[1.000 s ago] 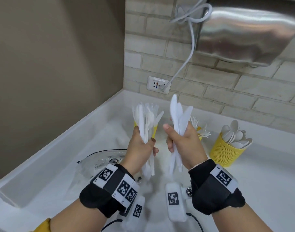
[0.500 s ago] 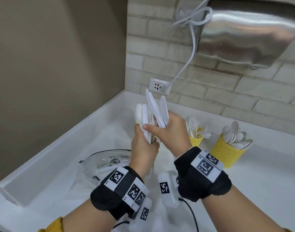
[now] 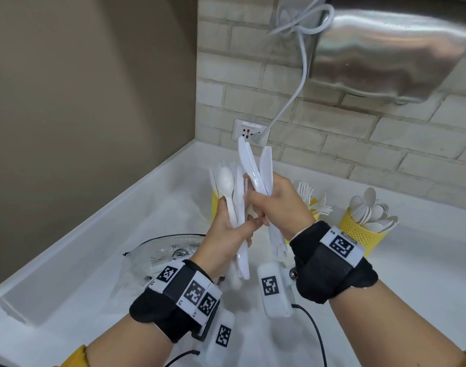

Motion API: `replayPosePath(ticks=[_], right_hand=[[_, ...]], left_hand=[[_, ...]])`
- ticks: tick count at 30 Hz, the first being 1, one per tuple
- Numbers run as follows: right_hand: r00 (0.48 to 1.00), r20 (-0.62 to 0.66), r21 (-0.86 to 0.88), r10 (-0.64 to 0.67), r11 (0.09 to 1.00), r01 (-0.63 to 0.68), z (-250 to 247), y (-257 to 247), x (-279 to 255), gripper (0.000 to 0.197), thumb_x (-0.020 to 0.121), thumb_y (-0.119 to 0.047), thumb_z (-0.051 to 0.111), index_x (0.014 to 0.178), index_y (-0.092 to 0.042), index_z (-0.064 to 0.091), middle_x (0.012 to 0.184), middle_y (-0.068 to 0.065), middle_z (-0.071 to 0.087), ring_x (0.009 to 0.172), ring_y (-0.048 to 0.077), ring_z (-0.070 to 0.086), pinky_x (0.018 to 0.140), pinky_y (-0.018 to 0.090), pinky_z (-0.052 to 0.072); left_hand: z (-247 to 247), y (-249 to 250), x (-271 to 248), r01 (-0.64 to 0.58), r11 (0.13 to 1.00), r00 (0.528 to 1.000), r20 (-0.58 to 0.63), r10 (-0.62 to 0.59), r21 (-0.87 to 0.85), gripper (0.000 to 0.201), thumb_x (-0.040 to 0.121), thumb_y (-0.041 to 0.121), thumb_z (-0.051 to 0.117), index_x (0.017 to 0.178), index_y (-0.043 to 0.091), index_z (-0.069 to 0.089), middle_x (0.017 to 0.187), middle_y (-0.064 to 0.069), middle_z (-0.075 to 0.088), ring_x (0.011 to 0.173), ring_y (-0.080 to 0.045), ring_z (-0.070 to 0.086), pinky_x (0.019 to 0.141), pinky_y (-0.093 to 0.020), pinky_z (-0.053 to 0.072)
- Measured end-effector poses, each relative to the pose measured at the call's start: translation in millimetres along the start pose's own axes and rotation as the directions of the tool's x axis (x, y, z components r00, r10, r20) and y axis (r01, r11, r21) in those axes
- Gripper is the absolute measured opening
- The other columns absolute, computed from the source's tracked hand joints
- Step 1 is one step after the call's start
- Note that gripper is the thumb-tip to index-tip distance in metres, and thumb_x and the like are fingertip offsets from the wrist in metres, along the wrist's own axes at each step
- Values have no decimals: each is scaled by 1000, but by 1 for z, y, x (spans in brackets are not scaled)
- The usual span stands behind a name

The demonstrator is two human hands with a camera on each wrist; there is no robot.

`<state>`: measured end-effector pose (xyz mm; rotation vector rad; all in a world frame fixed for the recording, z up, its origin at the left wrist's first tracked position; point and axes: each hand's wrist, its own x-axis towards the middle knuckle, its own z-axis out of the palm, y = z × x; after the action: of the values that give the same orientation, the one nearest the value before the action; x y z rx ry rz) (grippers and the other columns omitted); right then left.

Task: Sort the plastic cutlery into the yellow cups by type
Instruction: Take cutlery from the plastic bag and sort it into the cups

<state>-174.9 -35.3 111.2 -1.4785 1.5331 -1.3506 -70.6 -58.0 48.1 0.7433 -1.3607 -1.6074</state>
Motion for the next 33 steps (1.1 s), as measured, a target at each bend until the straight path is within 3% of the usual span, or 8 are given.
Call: replayPosePath(ticks=[3, 5, 9, 13, 16, 19, 26, 33], right_hand=[[999, -49, -25, -17, 1000, 16, 1, 2, 1, 9, 81, -3, 63, 83, -6, 55, 57, -5, 48, 40, 2, 45, 42, 15, 34], [994, -98, -58, -49, 997, 44, 3, 3, 2, 22, 73, -17, 76, 83, -15, 56, 60, -7, 53, 50, 2, 53, 48, 18, 42], [983, -124, -302, -139, 948, 96, 8, -2, 3, 39, 71, -13, 73, 105, -8, 54, 77, 2, 58, 72, 22, 58, 67, 35, 51], [998, -65, -105, -24, 994, 17, 4, -4, 6, 28, 77, -2, 65, 100, -11, 53, 69, 2, 53, 52, 11, 50, 50, 25, 42], [996, -78, 104, 45, 994, -36, -5, -3, 6, 17, 81, 0, 64, 90, -6, 51, 65, 14, 49, 35, 9, 39, 36, 20, 32], [984, -167, 275, 55, 962, -7, -16, -3, 7, 12, 85, -1, 61, 93, -2, 52, 66, 12, 53, 33, 8, 36, 34, 18, 29], [939, -296, 553, 177, 833, 17, -27, 19, 6, 16, 88, -2, 56, 97, -8, 44, 70, 12, 47, 37, 7, 40, 36, 18, 33], [905, -356, 516, 233, 856, -17, -31, 33, 3, 16, 88, -14, 61, 90, -9, 46, 58, 3, 33, 38, 8, 32, 35, 19, 29]], left_hand=[[-2, 2, 2, 2, 994, 1000, -28, 1, 107, 47, 84, 7, 61, 122, 25, 40, 82, 5, 60, 62, -9, 57, 58, -26, 48], [-3, 3, 3, -31, 979, 998, -38, 40, 201, 51, 82, 11, 64, 124, 25, 37, 103, 3, 63, 87, -11, 64, 73, -29, 53], [-2, 3, 3, -44, 968, 995, -75, 65, 246, 62, 71, 20, 78, 119, 25, 39, 111, 2, 63, 102, -13, 63, 87, -34, 53], [-4, 3, 3, -3, 994, 999, -35, 7, 113, 69, 64, 21, 81, 121, 27, 43, 113, 2, 66, 104, -12, 64, 91, -38, 53], [-8, 6, 1, 17, 997, 998, 60, -13, -73, 60, 75, 4, 74, 126, 18, 47, 96, -2, 68, 76, -9, 68, 64, -18, 53], [-15, 10, -2, 66, 981, 995, 90, -50, -182, 44, 71, 5, 72, 110, 3, 52, 61, -1, 50, 41, -7, 40, 39, -18, 34], [-30, 26, 2, 112, 991, 994, 6, -113, 70, 29, 75, -6, 69, 88, 16, 55, 77, -3, 59, 38, -10, 37, 37, -18, 34], [-48, 35, 2, 97, 987, 990, -113, -82, 131, 25, 77, -9, 62, 79, 13, 52, 58, -4, 52, 34, -9, 36, 36, -18, 33]])
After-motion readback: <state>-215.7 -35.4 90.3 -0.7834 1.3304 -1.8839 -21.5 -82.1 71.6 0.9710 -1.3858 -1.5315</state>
